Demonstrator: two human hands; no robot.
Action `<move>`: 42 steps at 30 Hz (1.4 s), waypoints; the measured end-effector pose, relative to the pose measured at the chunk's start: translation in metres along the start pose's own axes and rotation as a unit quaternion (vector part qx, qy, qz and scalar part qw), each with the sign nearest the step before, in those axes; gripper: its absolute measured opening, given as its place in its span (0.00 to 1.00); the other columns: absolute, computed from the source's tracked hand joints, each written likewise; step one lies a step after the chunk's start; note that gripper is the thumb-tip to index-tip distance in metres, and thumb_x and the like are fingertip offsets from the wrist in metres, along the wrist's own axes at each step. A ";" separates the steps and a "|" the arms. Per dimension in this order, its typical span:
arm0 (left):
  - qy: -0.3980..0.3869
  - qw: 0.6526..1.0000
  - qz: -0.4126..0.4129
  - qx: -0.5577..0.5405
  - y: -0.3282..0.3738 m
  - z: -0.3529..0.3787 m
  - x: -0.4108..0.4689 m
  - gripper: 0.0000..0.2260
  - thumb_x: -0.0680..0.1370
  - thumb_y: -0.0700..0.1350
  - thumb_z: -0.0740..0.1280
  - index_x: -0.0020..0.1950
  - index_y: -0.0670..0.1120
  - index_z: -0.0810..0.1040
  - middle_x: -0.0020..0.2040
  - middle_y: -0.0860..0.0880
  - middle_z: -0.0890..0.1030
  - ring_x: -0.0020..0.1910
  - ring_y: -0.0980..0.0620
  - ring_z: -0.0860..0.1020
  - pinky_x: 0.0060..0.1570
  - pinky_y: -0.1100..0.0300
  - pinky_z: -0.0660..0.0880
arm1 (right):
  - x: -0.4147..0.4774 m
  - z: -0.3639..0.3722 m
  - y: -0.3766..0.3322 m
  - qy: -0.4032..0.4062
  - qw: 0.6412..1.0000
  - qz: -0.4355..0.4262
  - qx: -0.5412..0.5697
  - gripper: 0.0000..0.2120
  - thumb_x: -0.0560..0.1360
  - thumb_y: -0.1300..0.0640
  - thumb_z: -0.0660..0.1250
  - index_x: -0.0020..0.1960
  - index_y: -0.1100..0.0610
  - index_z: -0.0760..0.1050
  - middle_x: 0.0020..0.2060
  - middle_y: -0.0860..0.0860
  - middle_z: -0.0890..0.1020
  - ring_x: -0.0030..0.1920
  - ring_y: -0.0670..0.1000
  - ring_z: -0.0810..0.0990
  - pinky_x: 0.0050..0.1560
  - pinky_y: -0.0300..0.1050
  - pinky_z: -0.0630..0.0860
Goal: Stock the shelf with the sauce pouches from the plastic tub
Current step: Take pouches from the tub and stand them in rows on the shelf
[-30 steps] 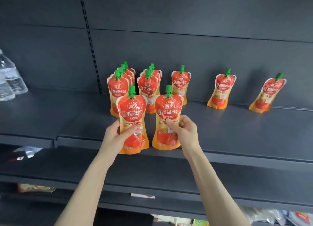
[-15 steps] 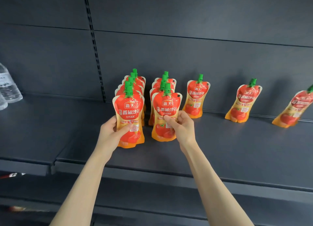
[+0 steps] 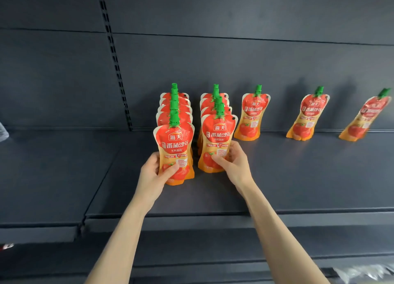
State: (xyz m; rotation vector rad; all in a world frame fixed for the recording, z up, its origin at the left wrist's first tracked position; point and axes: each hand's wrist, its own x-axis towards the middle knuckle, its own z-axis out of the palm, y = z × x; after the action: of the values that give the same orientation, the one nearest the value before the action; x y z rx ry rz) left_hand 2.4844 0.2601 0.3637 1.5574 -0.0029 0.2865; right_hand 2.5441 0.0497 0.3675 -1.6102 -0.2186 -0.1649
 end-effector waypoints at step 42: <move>0.037 0.997 0.006 0.070 -0.007 0.001 -0.003 0.12 0.73 0.46 0.70 0.55 0.52 0.74 0.54 0.52 0.81 0.54 0.53 0.80 0.52 0.55 0.78 | -0.002 -0.007 0.008 -0.041 0.983 -0.002 -0.181 0.24 0.77 0.55 0.66 0.70 0.54 0.63 0.65 0.49 0.74 0.62 0.47 0.73 0.56 0.36 0.69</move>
State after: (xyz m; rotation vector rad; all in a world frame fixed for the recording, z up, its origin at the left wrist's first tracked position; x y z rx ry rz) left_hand 2.4834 0.2585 0.3560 1.6862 0.0663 0.3607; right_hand 2.5440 0.0420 0.3598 -1.9808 -0.2669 -0.1462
